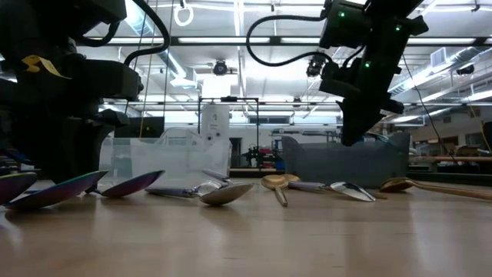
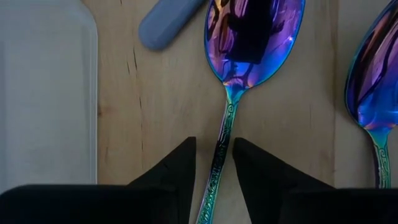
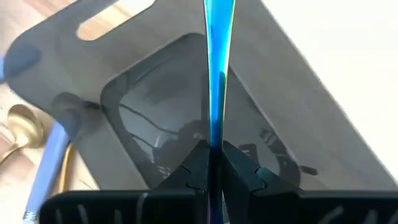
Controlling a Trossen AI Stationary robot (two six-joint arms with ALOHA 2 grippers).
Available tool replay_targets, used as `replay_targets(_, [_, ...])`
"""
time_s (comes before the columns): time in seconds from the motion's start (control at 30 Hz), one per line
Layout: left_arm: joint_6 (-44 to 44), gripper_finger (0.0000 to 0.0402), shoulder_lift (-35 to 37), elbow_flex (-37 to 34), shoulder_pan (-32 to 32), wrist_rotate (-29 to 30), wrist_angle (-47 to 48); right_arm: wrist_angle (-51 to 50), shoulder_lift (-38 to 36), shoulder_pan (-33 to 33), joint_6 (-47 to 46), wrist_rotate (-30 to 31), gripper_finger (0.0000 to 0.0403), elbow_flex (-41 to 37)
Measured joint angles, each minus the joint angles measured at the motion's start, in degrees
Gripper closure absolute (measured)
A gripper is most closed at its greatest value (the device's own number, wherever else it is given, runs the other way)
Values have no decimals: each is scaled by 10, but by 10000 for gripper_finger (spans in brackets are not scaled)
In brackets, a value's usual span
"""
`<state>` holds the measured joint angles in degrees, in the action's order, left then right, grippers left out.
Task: Sort silverware by color (type)
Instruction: Put the purple spoon into the black bin
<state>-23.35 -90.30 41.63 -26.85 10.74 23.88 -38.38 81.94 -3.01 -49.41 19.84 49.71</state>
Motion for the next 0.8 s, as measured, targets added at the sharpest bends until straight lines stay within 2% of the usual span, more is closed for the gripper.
replay_targets(0.33, [-16, 281, 0, 0, 0, -1, 0, 6, 56, -5, 18, -40, 360, 0])
replay_targets(0.53, [-19, 278, 0, 0, 0, 0, 0, 22, 61, -5, 45, -43, 308, 0])
replay_targets(0.8, [-19, 244, 0, 0, 12, -4, 2, 31, 22, -2, 72, -17, 239, 0])
